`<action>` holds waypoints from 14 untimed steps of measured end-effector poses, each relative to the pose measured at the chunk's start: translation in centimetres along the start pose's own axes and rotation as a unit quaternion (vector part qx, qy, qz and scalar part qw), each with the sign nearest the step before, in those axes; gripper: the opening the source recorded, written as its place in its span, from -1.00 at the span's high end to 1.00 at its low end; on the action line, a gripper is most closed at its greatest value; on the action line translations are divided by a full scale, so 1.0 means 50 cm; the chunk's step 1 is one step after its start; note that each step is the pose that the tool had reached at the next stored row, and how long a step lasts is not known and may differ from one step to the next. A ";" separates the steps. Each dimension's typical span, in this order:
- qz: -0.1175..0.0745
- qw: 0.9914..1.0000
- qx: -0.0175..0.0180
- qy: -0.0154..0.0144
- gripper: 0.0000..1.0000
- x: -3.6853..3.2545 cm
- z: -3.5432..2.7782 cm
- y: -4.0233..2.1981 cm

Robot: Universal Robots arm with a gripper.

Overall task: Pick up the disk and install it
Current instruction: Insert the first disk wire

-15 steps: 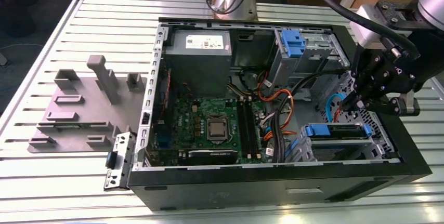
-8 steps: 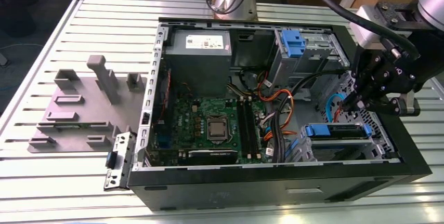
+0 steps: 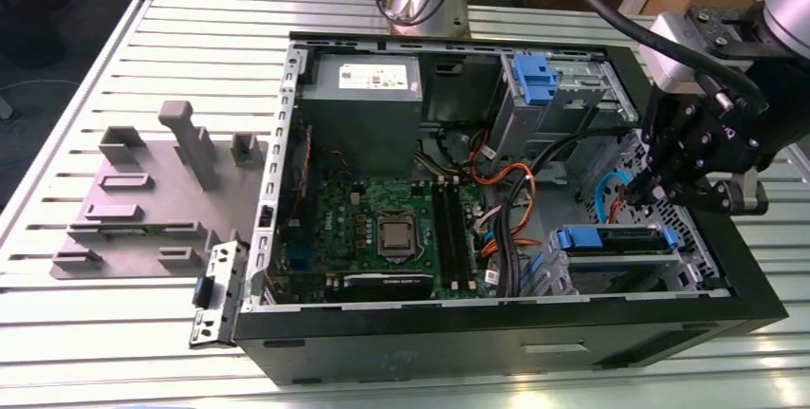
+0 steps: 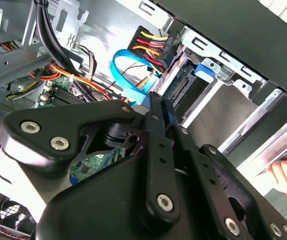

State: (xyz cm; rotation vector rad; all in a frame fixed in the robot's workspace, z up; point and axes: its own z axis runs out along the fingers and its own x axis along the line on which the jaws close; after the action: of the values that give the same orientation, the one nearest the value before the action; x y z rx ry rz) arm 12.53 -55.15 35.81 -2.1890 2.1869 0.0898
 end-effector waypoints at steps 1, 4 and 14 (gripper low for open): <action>0.000 1.000 0.000 0.000 0.68 0.000 0.000 0.000; 0.000 1.000 0.000 0.000 0.68 0.000 0.000 0.000; -0.001 1.000 0.001 -0.003 0.68 0.008 0.000 0.000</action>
State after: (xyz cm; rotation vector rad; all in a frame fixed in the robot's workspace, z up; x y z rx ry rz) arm 12.53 -55.54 35.78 -2.1871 2.1804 0.0928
